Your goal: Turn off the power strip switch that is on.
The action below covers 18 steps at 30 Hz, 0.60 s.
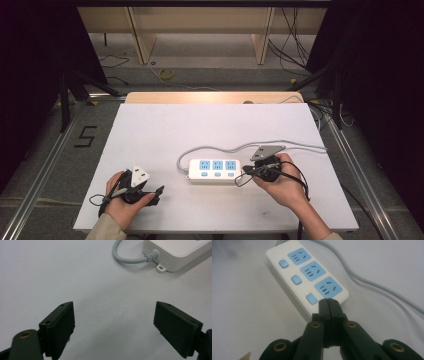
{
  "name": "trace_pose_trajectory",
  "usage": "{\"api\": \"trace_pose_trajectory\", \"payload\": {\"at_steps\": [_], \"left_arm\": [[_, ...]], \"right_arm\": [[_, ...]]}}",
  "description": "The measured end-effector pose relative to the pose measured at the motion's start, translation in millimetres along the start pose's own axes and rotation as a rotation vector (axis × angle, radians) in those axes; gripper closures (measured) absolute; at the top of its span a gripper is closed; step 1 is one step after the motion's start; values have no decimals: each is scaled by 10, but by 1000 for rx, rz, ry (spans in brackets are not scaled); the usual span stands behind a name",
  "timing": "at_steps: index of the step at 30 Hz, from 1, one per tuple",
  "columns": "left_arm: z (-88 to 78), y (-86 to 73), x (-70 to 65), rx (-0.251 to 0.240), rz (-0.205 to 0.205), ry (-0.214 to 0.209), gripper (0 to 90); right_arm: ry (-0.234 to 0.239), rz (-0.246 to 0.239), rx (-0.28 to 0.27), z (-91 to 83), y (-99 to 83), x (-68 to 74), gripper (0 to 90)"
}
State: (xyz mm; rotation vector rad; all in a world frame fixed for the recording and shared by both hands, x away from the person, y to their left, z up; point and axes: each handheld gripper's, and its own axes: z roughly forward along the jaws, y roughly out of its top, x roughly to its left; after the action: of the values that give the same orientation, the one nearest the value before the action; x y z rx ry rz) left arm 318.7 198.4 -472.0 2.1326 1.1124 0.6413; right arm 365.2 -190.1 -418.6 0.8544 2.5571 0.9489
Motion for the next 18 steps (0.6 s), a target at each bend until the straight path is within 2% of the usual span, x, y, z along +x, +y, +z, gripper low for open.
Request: {"api": "trace_pose_trajectory", "payload": {"at_steps": [18], "left_arm": [[9,2,-6,-5,-1,0,169]], "right_arm": [[12,-11,9,62,68,5,900]]}}
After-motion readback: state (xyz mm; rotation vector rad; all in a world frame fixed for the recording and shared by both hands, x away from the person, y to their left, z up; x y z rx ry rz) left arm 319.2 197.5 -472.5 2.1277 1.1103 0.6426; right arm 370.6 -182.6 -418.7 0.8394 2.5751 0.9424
